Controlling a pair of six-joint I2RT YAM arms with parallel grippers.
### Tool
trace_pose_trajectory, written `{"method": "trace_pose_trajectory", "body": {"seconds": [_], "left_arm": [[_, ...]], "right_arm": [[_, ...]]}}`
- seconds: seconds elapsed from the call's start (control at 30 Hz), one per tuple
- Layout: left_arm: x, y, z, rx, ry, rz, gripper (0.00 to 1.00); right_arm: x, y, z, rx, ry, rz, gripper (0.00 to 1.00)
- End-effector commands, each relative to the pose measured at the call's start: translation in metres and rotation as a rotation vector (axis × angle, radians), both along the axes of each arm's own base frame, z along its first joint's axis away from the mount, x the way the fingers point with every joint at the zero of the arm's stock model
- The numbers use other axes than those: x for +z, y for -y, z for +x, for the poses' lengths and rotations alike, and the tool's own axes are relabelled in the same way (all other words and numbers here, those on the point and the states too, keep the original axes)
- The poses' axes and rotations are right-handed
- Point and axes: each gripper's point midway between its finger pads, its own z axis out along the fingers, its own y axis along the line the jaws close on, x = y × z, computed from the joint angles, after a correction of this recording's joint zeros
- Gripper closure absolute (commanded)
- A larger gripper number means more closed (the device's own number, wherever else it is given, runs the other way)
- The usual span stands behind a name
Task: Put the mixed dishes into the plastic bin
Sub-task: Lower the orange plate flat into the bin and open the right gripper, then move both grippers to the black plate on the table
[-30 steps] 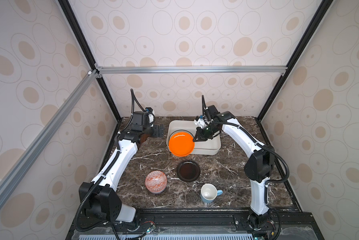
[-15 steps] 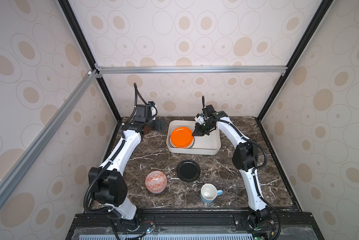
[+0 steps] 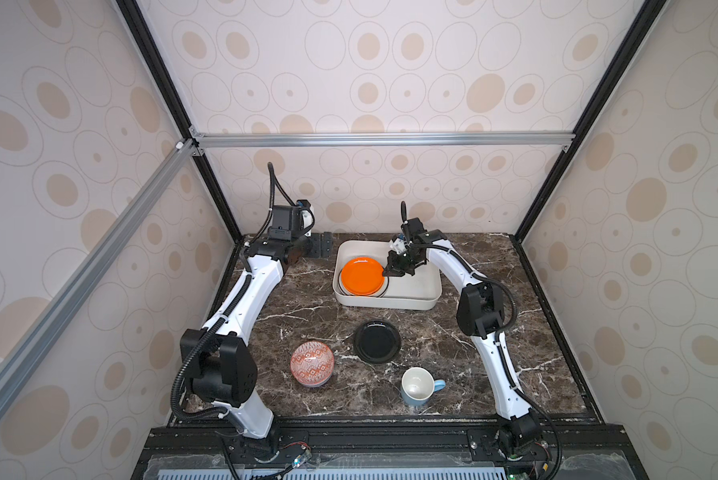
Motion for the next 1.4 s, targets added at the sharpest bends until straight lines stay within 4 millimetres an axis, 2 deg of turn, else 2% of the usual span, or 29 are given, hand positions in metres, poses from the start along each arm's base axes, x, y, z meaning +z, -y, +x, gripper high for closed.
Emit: {"method": "trace_pose_trajectory", "body": {"seconds": [0.0,0.07,0.13,0.27,0.4,0.53,0.7,0.87,1.03,1.17,1.37], "left_arm": [[0.007,-0.003,-0.003,-0.017,0.018,0.012,0.01],[0.006,-0.003,-0.005,-0.022,0.016,0.008,0.01],[0.005,-0.003,-0.007,-0.026,0.015,0.006,0.01],[0.005,-0.004,-0.012,-0.026,0.021,-0.003,0.01],[0.005,-0.002,-0.018,-0.037,0.026,-0.016,0.01],[-0.003,0.002,-0.030,-0.063,0.004,-0.039,0.01],[-0.023,0.006,-0.055,-0.088,-0.045,-0.072,0.01],[-0.040,0.012,-0.084,-0.099,-0.075,-0.157,0.01],[-0.054,0.020,-0.114,-0.105,-0.105,-0.226,0.01],[-0.057,0.021,-0.139,-0.109,-0.116,-0.231,0.01],[-0.054,0.015,-0.169,-0.082,-0.122,-0.224,0.01]], "right_arm": [[0.003,-0.002,0.000,-0.001,-0.002,0.009,0.90],[0.003,0.000,-0.002,-0.004,-0.007,-0.003,0.77],[0.006,0.002,-0.004,-0.003,-0.003,-0.012,0.69],[0.018,0.011,-0.010,0.002,0.019,-0.050,0.68],[0.039,0.022,-0.022,0.021,0.040,-0.092,0.68],[0.057,0.031,-0.051,0.057,0.044,-0.145,0.68],[0.070,0.037,-0.103,0.116,0.041,-0.214,0.68],[0.055,0.038,-0.159,0.162,-0.007,-0.268,0.68],[0.030,0.035,-0.196,0.168,-0.056,-0.270,0.68],[0.011,0.036,-0.210,0.168,-0.081,-0.283,0.68],[-0.017,0.035,-0.215,0.163,-0.121,-0.271,0.68]]}}
